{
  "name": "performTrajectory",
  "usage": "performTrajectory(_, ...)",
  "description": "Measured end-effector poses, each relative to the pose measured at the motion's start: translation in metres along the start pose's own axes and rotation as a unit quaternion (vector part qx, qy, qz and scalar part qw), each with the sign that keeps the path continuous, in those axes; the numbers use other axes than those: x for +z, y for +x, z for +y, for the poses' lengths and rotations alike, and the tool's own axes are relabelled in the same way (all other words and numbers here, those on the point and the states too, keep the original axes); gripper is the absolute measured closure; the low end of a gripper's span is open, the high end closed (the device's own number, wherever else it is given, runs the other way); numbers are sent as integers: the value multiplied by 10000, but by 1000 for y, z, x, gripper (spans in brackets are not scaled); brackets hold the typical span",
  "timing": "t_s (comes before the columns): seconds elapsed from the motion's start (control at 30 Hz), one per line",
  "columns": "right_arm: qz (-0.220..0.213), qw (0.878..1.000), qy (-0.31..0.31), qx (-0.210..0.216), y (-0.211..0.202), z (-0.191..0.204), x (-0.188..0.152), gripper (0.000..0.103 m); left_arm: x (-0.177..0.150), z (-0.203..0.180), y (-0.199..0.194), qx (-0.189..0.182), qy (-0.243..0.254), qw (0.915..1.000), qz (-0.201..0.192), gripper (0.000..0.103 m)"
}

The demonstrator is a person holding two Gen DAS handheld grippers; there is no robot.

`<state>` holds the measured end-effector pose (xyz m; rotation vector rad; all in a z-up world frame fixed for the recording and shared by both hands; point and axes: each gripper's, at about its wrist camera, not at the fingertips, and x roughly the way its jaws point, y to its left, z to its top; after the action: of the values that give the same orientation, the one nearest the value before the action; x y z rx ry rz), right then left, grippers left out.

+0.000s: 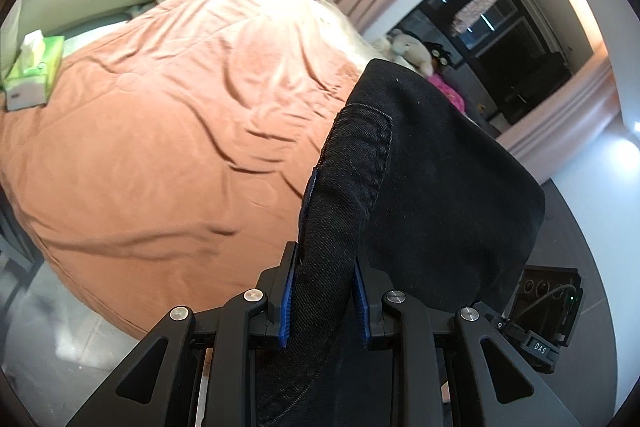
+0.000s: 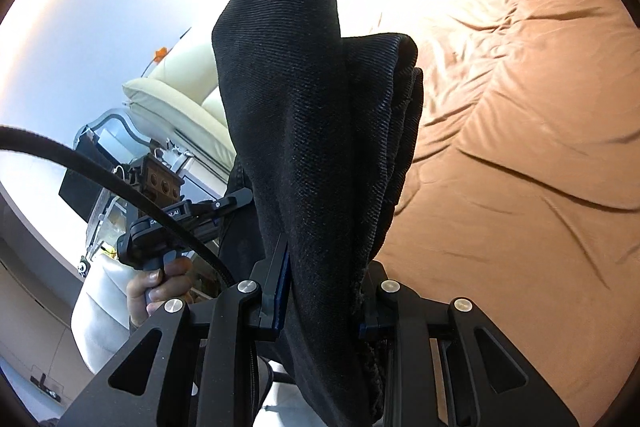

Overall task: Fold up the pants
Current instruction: 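Lift the folded pants off the bed with both tools, then lower the folded black pants onto the bed near the tissue box with both tools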

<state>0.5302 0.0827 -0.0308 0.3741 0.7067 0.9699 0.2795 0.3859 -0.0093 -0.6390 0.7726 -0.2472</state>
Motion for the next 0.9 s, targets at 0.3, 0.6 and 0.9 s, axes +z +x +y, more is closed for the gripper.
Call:
performTrajectory(0.3, 310, 9994, 110, 121, 64, 8, 21, 80, 33, 46, -10, 207, -147, 9996, -126, 77)
performTrajectory(0.6, 377, 9988, 115, 274, 122, 30, 52, 80, 84, 75, -21, 556, -34, 9982, -235, 77)
performTrajectory(0.9, 524, 9971, 231, 510, 186, 54, 51, 80, 129, 128, -17, 989, -64, 9949, -206, 77)
